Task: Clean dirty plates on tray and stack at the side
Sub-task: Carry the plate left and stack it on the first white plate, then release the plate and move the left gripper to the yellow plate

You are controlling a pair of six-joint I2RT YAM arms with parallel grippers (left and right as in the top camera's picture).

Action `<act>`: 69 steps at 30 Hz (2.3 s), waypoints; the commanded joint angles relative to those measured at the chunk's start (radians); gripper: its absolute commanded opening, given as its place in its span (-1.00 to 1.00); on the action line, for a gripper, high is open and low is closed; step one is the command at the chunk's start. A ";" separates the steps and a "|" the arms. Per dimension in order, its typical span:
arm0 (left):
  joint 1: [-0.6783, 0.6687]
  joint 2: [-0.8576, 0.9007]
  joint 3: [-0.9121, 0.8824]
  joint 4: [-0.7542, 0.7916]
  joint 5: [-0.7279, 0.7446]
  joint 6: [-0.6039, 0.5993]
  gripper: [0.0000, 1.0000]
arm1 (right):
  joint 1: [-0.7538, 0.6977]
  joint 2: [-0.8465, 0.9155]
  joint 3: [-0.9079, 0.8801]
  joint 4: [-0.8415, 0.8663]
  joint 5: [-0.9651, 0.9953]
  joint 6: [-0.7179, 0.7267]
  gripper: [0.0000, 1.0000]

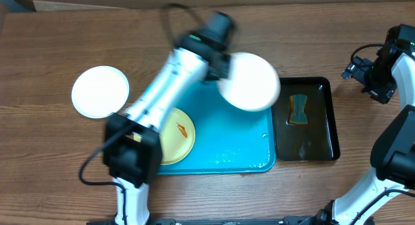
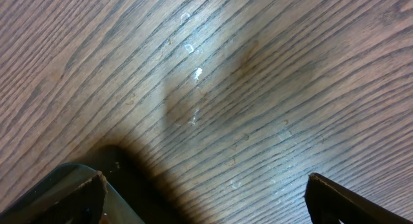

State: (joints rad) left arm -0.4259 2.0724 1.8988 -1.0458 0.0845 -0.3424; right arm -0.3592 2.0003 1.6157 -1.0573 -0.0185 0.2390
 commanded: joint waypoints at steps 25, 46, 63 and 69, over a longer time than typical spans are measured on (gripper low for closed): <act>1.032 -0.025 -0.097 -0.156 -0.002 -0.032 -0.91 | 0.004 -0.022 0.014 0.005 0.002 0.005 1.00; 0.908 -0.024 -0.132 -0.199 0.167 0.064 0.24 | 0.004 -0.022 0.014 0.005 0.002 0.005 1.00; 0.583 -0.024 -0.211 -0.499 0.024 0.164 -0.18 | 0.004 -0.022 0.014 0.005 0.002 0.005 1.00; 0.516 -0.024 -0.264 -0.483 -0.081 0.084 -0.10 | 0.004 -0.022 0.014 0.005 0.002 0.005 1.00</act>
State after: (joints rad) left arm 0.1070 2.0724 1.6550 -1.5375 0.0902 -0.2100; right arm -0.3592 2.0003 1.6157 -1.0569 -0.0185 0.2386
